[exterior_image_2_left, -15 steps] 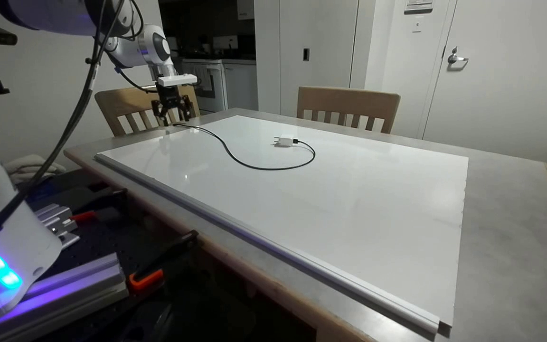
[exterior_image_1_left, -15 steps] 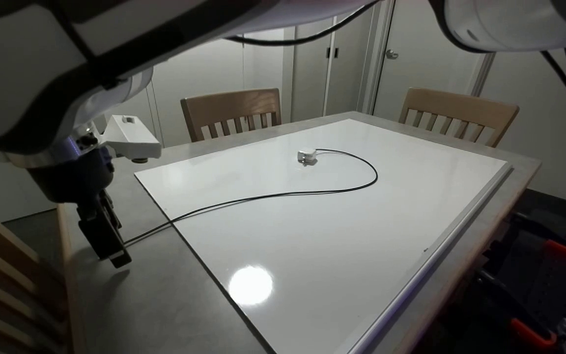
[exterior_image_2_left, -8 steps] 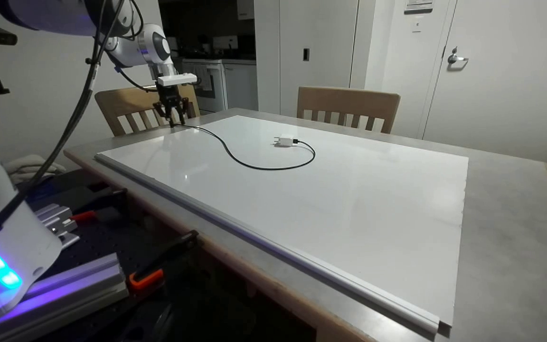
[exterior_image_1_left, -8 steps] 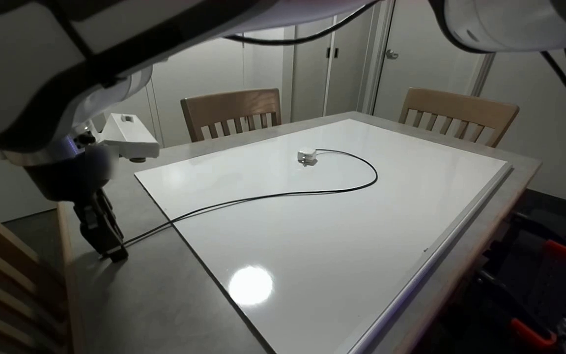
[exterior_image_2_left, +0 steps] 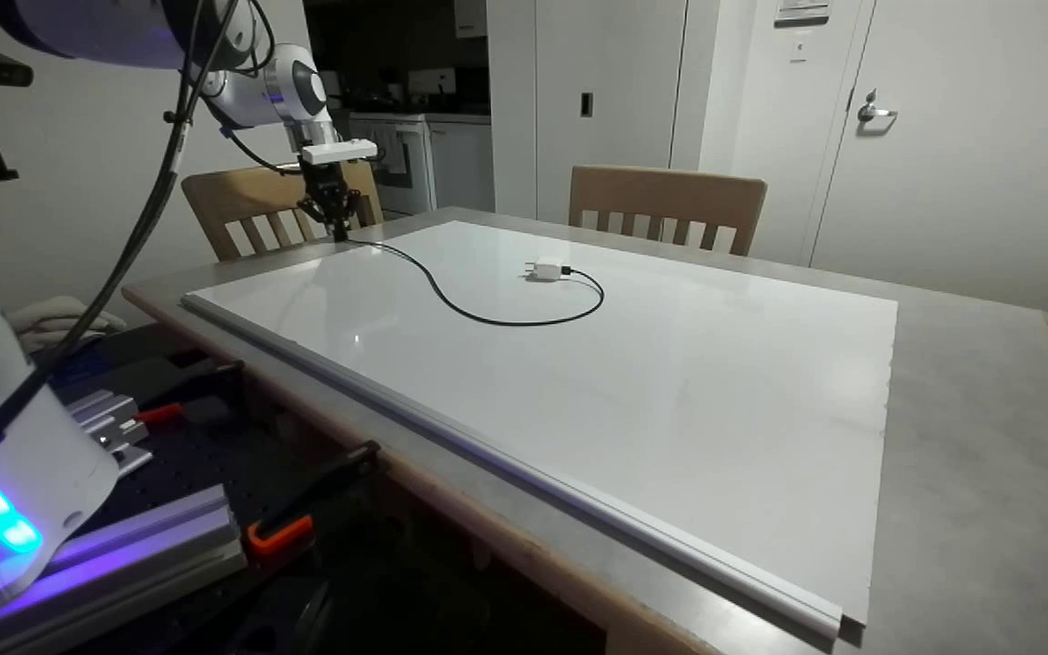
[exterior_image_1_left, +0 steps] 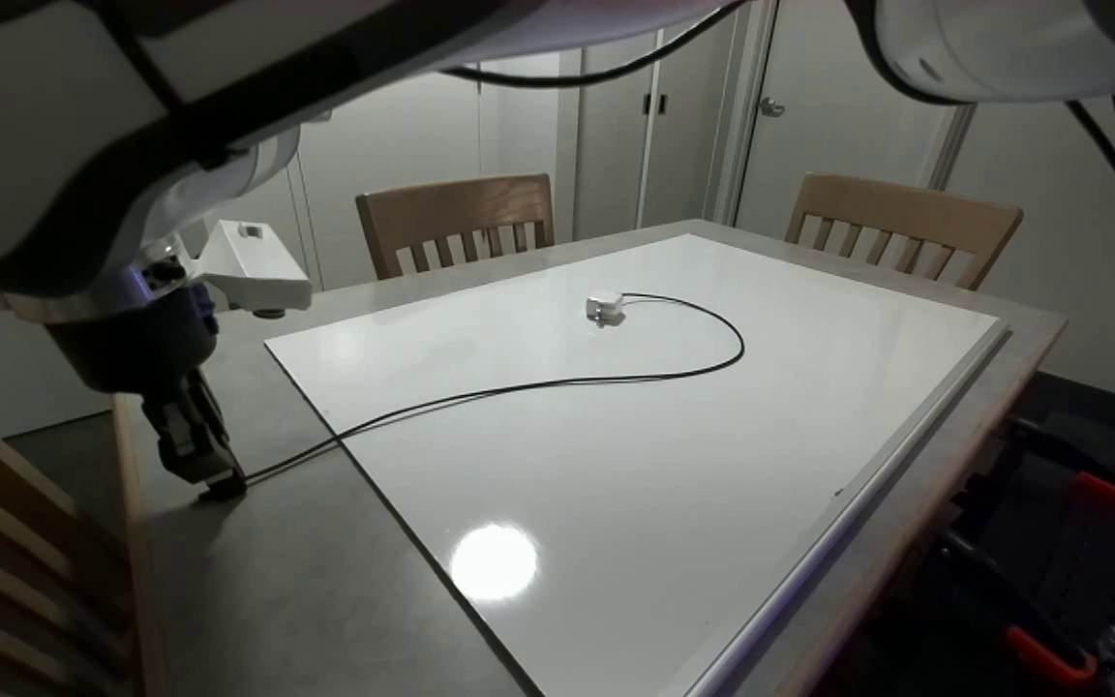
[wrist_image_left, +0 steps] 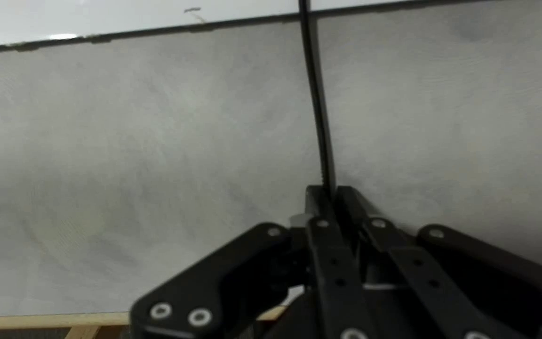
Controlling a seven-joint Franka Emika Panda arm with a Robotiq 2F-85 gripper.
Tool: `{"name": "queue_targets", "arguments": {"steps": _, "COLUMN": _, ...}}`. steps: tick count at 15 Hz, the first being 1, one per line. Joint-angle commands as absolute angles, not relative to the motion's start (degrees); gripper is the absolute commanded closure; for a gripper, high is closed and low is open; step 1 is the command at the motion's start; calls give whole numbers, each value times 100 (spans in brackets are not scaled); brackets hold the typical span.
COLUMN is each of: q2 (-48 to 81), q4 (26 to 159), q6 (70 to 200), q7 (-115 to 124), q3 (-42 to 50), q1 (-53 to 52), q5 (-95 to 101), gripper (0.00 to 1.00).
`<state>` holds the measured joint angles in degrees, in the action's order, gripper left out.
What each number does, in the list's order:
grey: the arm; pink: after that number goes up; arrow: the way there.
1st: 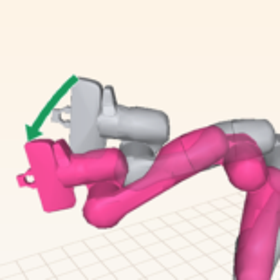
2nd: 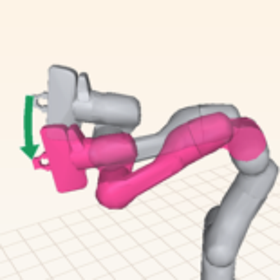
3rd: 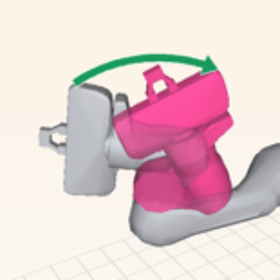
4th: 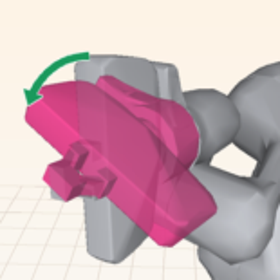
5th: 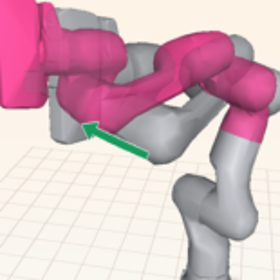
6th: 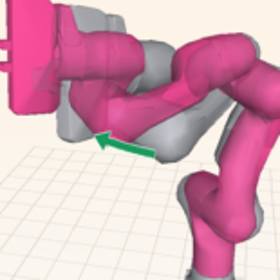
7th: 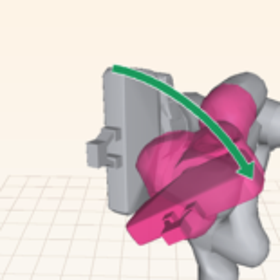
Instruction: Coil the phone charger
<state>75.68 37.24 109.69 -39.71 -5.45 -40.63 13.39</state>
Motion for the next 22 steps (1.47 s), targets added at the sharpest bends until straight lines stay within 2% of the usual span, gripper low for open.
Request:
{"name": "queue_targets", "arguments": {"steps": 1, "q2": 7666, "q4": 3599, "q6": 10903, "q7": -3685, "q3": -447, "q1": -4101, "q5": 1371, "gripper": 98}}
{"name": "queue_targets", "arguments": {"steps": 22, "q2": 7163, "q4": 3814, "q6": 10160, "q7": -1540, "q3": 277, "q1": -4071, "q5": 1356, "gripper": 98}}
